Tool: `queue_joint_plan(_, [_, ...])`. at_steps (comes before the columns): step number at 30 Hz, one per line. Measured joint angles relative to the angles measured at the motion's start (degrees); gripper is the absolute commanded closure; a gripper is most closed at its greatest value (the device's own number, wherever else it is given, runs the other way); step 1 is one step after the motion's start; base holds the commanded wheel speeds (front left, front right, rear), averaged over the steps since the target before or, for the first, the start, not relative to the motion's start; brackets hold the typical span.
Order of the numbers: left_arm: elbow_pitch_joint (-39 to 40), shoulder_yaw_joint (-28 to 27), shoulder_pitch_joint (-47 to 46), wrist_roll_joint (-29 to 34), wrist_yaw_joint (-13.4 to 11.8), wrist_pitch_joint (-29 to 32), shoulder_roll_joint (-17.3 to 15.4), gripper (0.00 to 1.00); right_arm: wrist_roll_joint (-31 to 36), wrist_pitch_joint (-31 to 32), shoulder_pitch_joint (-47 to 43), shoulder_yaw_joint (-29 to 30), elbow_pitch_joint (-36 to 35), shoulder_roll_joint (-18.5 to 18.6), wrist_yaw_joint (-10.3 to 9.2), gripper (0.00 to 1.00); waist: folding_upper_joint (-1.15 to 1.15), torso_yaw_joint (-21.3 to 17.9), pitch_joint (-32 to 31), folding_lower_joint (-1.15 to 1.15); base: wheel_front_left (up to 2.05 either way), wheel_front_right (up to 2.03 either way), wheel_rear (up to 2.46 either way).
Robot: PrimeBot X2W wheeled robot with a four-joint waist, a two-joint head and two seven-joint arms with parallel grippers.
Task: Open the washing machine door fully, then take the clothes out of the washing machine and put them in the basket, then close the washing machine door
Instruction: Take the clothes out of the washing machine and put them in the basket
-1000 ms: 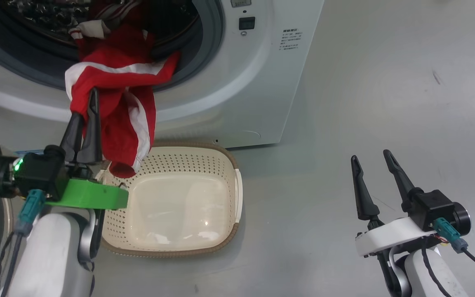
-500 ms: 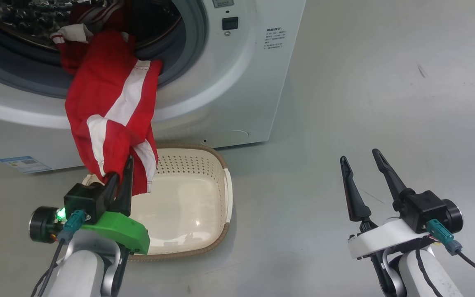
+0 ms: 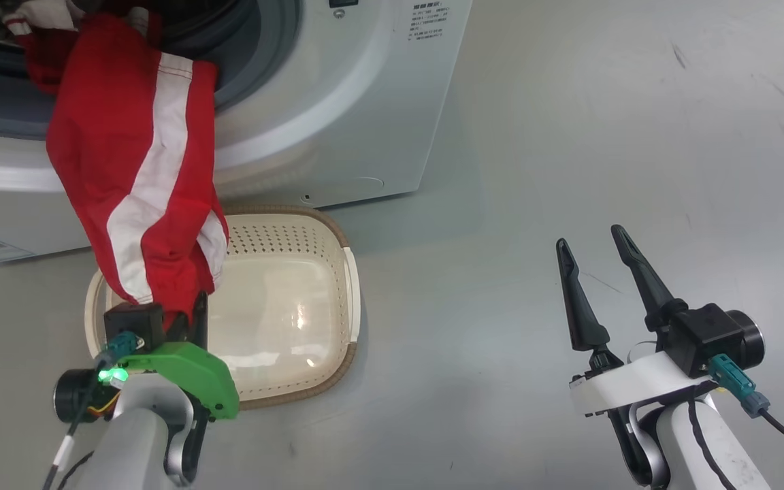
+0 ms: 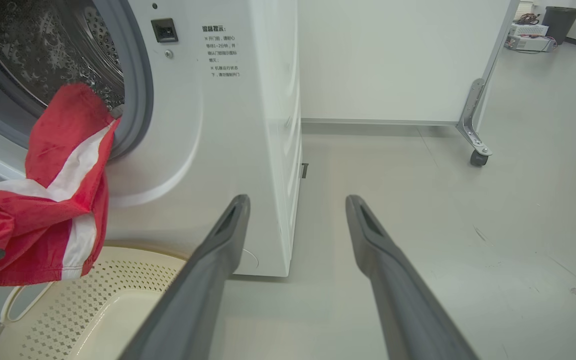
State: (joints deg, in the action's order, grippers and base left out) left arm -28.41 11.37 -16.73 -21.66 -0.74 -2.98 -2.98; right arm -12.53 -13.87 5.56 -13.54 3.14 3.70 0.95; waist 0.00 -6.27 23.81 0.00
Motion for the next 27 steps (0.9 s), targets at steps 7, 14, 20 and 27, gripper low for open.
queue_joint_plan(7, [-6.0,-1.1,-7.2,-0.1,-0.8,1.8,0.1,1.00,0.0,0.0,1.4,-0.7,-1.7,-0.1,0.00,0.00,0.00,-1.5,4.3,0.00,0.00,0.00,0.00])
queue_joint_plan(14, [-12.0,-3.3,-12.9,-0.6,-1.1,2.9,-1.3,1.00,-0.2,0.0,3.4,-1.5,-2.3,-0.3,0.03,0.00,0.00,-3.7,8.9,0.01,0.00,0.00,0.00])
queue_joint_plan(20, [-14.8,-4.4,-17.0,-0.8,-1.1,0.8,-3.0,0.00,-1.0,0.0,5.0,-1.8,-2.4,-0.5,0.15,0.00,0.00,-6.0,12.3,0.01,0.00,0.00,0.00])
queue_joint_plan(27, [-19.5,-4.4,-18.0,-0.8,-1.0,-0.7,-2.8,0.00,-1.6,-0.1,6.0,-1.5,-2.0,-0.5,0.07,0.00,0.00,-7.8,14.5,0.01,0.00,0.00,0.00])
